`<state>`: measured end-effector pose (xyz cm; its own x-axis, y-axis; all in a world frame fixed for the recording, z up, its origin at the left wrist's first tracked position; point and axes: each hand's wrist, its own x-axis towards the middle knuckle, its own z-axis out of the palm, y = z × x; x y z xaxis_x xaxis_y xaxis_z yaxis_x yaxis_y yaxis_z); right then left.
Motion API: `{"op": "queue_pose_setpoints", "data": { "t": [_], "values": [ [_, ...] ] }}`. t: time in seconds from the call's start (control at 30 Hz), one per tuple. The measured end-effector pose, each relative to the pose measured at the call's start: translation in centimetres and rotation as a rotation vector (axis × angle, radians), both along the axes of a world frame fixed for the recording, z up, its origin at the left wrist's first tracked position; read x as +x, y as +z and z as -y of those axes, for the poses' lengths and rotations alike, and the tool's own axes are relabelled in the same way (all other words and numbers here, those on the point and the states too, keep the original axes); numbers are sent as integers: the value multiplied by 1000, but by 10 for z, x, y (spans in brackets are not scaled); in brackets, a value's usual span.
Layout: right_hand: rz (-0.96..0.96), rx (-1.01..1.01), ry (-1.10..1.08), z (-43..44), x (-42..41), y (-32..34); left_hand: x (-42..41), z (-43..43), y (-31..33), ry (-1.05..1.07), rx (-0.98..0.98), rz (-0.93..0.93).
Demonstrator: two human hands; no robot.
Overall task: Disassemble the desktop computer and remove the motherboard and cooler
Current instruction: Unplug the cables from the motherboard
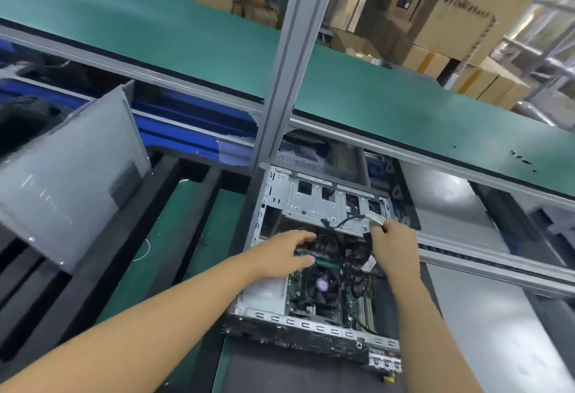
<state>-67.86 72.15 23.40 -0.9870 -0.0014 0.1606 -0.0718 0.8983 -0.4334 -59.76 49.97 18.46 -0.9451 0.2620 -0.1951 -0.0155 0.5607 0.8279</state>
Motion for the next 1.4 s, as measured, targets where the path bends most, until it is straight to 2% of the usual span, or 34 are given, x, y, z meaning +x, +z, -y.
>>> {"op": "queue_pose_setpoints", "data": {
  "t": [0.17,0.23,0.3,0.37,0.43,0.57,0.67,0.77,0.97,1.03,1.1,1.2,1.3,1.4],
  "values": [
    [-3,-190,-73,6,13,24,-16,-24,1,-185,-153,-21],
    [-22,-201,-100,2,18,38,-21,-41,1,-254,-137,-9],
    [10,-309,-135,-3,23,47,-25,-64,3,-298,-57,-2],
    [114,-568,-158,-11,27,47,-27,-86,4,-238,88,40],
    [225,-821,-132,-21,31,45,-31,-101,0,-69,259,57],
    [318,-963,-136,-44,36,29,-35,-100,-7,100,334,22],
    [336,-946,-275,-53,36,7,-36,-92,-11,197,341,-58],
    [388,-950,-292,-53,35,-14,-37,-82,-14,227,322,-165],
    [363,-651,-294,-40,35,-33,-33,-78,-4,156,300,-333],
    [344,-626,-278,-38,35,-34,-35,-80,-4,269,319,-323],
    [359,-583,-263,-39,36,-37,-43,-78,-7,427,302,-216],
    [507,-476,-191,-38,40,-45,-50,-69,-12,485,221,-91],
    [608,-492,-184,-33,47,-55,-47,-60,-9,476,207,-228],
    [467,-538,-227,-25,51,-63,-44,-54,2,394,219,-394]
  ]
}}
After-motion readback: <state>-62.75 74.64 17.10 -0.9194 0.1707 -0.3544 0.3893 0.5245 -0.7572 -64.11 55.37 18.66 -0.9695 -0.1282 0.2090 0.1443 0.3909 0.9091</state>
